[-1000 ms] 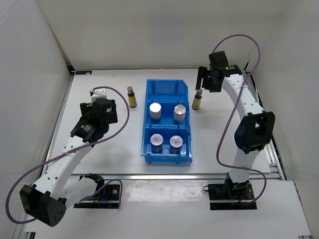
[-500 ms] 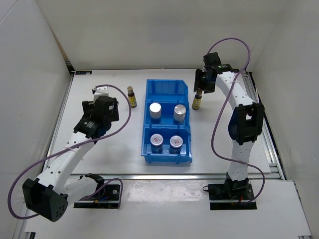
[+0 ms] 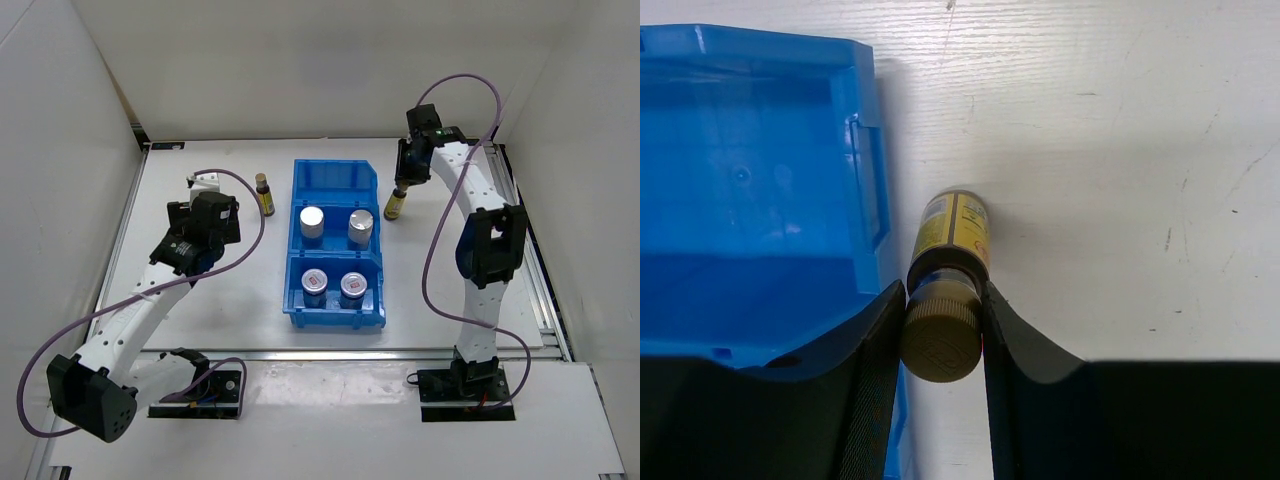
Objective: Organize the condiment bottles
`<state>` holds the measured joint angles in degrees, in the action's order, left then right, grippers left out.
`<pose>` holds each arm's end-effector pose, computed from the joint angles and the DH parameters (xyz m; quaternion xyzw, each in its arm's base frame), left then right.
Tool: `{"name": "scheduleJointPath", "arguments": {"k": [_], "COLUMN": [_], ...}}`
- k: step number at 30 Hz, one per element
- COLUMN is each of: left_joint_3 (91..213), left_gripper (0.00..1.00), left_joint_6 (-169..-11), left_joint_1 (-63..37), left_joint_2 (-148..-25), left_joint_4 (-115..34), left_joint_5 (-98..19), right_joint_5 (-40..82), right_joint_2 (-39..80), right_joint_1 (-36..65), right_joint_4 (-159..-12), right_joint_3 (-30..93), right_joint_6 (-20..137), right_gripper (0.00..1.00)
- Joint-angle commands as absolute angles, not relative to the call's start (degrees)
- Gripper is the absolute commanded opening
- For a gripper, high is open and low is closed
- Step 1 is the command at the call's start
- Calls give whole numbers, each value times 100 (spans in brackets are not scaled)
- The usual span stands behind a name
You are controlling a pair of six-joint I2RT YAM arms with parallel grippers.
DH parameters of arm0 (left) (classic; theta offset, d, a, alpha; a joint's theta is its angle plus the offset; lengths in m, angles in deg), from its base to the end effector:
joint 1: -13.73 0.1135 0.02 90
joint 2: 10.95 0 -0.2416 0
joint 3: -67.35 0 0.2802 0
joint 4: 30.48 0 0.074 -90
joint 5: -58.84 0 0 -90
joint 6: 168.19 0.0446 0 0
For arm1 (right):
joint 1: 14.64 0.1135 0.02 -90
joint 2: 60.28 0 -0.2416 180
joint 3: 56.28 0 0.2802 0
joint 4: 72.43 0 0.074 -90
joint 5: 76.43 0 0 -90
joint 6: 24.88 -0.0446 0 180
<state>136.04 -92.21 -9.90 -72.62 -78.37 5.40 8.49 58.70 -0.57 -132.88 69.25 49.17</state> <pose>0.2548 -0.0825 0.2885 -0.0576 0.8715 0.1426 0.4657 0.4716 0.1141 0.2611 0.0293 0.9495 0.0395 0.3099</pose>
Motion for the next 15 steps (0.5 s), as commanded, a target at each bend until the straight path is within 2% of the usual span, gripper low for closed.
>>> {"name": "scheduleJointPath", "arguments": {"k": [1, 5, 15], "left_joint_3": [13826, 13826, 13826], "left_gripper": [100, 100, 100], "left_joint_6": [-9260, -9260, -9260], "left_joint_1": [-991, -991, -991], "left_joint_2": [-7221, -7221, -7221], "left_joint_4": [-7773, -7773, -7773], "left_joint_5": [462, 462, 462], "right_joint_5": [549, 58, -418], "right_joint_2": [5321, 4942, 5177], "right_joint_1": [91, 399, 1155], "right_joint_4": [-13192, -12963, -12848], "right_joint_3": [7237, 7280, 8150], "right_joint_6": [4982, 5114, 5413], "right_gripper": [5, 0, 0]}}
